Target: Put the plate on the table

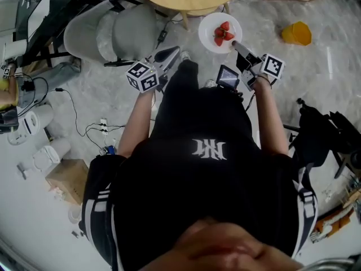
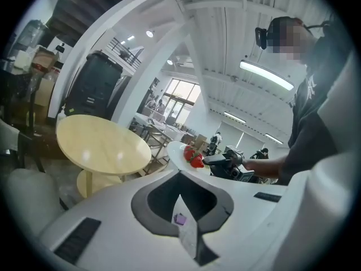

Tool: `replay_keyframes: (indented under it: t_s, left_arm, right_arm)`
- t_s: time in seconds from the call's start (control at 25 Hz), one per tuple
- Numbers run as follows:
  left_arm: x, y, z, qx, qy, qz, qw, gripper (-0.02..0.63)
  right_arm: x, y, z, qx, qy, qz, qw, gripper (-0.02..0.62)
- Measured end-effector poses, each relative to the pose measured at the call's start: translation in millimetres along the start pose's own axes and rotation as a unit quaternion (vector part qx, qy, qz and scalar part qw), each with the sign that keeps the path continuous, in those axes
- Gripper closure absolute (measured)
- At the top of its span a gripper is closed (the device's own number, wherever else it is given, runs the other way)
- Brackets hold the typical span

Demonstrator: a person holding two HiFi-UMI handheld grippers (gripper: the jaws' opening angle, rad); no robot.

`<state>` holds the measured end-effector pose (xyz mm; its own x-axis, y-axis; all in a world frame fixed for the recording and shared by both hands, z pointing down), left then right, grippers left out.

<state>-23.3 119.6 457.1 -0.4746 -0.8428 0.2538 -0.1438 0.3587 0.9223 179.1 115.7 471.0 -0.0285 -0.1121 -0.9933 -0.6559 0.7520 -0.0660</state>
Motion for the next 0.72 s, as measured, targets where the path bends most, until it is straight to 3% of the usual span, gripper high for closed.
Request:
replay_keyframes:
  t_s: [0.32, 0.72]
  left_arm:
    - [105.4, -30.2, -31.5, -0.026, 0.009, 0.009, 0.9996, 0.597]
    - [210.7, -69.1, -67.5, -0.036, 0.058, 0.003, 0.9977, 0.597]
  right_arm:
    - [12.5, -61.9, -66.3, -0.020, 0.023, 0.012, 0.999, 0.580]
    - [47.6, -119.7, -147.2, -0.048, 0.036, 0.022, 0.998, 0.580]
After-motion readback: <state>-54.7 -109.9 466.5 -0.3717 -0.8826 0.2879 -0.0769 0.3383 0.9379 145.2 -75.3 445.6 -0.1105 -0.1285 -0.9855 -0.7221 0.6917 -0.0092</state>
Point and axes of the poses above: the fingertips, and each gripper's own axes: z backward along the fingers, x to its left, y out of its underside, the point moved 1 cm from there along z, backward along the fingers, and after that the axes turned 14 degrees about -z, right-handed, at the moved point
